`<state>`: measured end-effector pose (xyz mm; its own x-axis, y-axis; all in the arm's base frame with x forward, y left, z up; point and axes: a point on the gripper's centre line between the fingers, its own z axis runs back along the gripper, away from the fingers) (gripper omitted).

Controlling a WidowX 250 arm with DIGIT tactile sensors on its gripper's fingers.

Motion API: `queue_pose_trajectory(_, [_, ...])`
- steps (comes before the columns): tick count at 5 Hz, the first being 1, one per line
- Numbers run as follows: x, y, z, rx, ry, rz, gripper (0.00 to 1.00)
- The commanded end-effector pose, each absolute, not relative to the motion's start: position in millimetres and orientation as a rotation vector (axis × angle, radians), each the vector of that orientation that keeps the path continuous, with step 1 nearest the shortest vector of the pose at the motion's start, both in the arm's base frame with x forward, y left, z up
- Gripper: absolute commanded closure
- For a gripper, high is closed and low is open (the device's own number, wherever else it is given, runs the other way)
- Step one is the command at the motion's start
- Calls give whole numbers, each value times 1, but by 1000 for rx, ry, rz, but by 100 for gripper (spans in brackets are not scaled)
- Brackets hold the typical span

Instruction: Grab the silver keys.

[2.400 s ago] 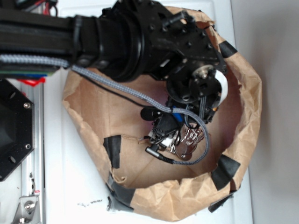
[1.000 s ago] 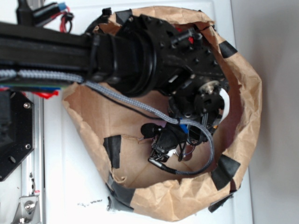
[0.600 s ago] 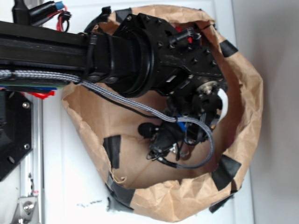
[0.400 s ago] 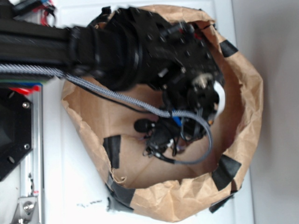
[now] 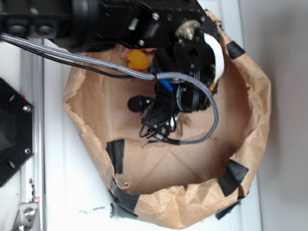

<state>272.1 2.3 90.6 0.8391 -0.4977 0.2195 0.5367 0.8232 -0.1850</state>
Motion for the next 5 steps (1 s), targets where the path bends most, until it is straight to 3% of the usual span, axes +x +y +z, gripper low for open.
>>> queue_pose_trajectory(1, [248,8,151,-91,-186,-402,100])
queue_pose_trajectory(2, [235,-2,161,3,-172,-338,100])
queue_pose_trajectory(3, [236,-6,157,-21,-97,-266,100])
queue_pose_trajectory(4, [245,-10,147,-58,-122,-233,100])
queue_pose_trajectory(5, [249,-16,138,-39,-117,-211,100])
